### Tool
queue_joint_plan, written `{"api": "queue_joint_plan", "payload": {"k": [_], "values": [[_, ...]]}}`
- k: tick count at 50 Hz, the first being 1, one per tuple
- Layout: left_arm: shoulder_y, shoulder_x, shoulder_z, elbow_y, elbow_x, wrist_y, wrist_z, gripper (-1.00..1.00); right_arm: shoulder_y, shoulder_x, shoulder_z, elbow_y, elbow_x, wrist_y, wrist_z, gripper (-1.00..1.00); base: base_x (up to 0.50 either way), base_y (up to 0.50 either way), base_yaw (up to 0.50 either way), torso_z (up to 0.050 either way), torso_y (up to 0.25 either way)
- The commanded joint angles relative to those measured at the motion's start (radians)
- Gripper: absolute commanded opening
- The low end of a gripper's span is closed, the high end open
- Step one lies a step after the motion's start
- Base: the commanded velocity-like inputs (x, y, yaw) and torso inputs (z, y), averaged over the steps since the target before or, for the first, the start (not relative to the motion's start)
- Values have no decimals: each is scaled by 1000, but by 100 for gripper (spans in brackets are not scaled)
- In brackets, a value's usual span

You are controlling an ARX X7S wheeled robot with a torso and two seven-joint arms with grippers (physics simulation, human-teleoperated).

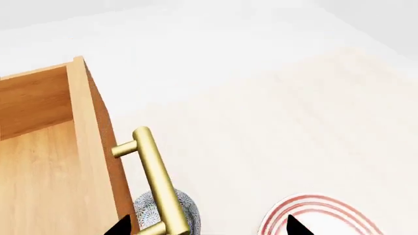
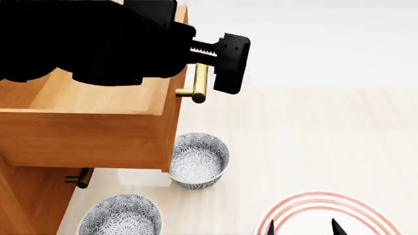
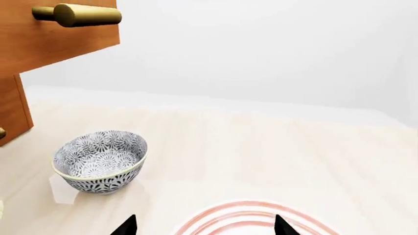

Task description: Open the top drawer of the cabinet.

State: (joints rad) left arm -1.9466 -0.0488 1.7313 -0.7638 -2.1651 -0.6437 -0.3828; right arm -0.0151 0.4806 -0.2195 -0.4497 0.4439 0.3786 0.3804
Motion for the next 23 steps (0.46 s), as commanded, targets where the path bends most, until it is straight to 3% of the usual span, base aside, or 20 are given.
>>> {"api": "queue_joint_plan", "payload": {"k": [1,16,23], "values": [[-141,49,-129,-14,-82,14,77,100,-7,14,-1,-52,2,23,20,100,0,0,0,0,0],[-171,48,-119,-98,-83,-10,124,100,-27,20,-23,-117,-16,51,53,100,0,0,0,0,0],[-217,-163,-155,173,-42,48,56,100,-34,26,-14,-134,-21,65,76,100,0,0,0,0,0]]}}
